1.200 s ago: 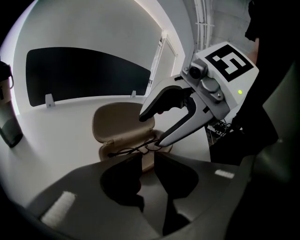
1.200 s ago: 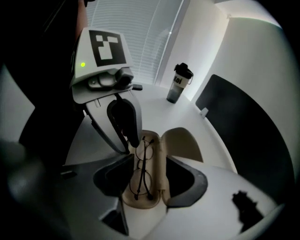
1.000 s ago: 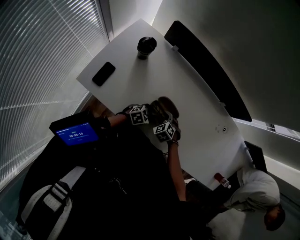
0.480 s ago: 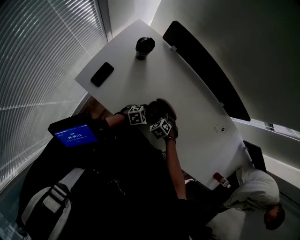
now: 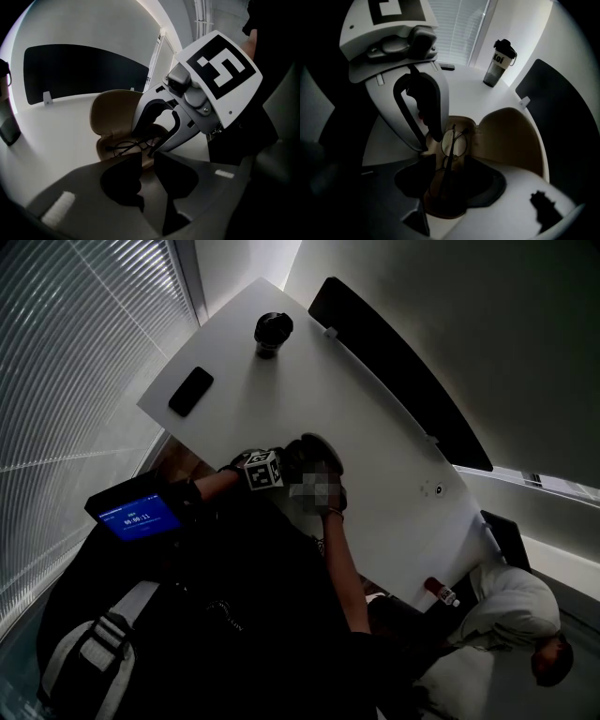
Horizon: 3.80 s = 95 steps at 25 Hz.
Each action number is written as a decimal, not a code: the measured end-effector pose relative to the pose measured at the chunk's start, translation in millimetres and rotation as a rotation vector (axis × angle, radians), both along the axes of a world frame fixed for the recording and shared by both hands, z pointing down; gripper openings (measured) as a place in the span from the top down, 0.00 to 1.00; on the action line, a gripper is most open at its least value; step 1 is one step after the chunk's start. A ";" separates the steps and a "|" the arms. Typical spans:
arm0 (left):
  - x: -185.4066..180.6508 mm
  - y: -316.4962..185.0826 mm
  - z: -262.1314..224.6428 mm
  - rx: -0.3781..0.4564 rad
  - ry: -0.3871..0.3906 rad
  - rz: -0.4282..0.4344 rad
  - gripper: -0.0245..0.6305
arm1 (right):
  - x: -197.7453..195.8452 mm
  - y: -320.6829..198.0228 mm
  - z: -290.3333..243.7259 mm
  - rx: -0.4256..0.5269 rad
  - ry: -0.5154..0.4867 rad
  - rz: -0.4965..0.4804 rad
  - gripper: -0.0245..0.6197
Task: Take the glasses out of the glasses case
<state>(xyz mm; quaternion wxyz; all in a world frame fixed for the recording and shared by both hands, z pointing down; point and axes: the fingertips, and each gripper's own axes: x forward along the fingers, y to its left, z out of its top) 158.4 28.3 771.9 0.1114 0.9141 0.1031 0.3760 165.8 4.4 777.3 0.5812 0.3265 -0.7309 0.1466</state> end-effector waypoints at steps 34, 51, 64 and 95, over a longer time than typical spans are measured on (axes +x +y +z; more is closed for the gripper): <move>-0.3 -1.6 -0.2 -0.013 0.005 -0.015 0.83 | -8.9 -2.4 8.4 -0.223 0.052 -0.053 0.70; 0.1 -2.0 0.6 0.017 -0.010 0.005 0.82 | -9.7 1.9 6.3 -0.172 0.050 -0.051 0.79; 0.3 -4.6 -0.6 0.053 -0.001 0.008 0.83 | -6.5 -1.3 -13.1 -0.118 0.002 0.051 0.80; -2.4 -0.8 0.9 0.068 -0.011 0.034 0.85 | 17.8 -11.9 -79.4 0.037 -0.033 0.168 0.93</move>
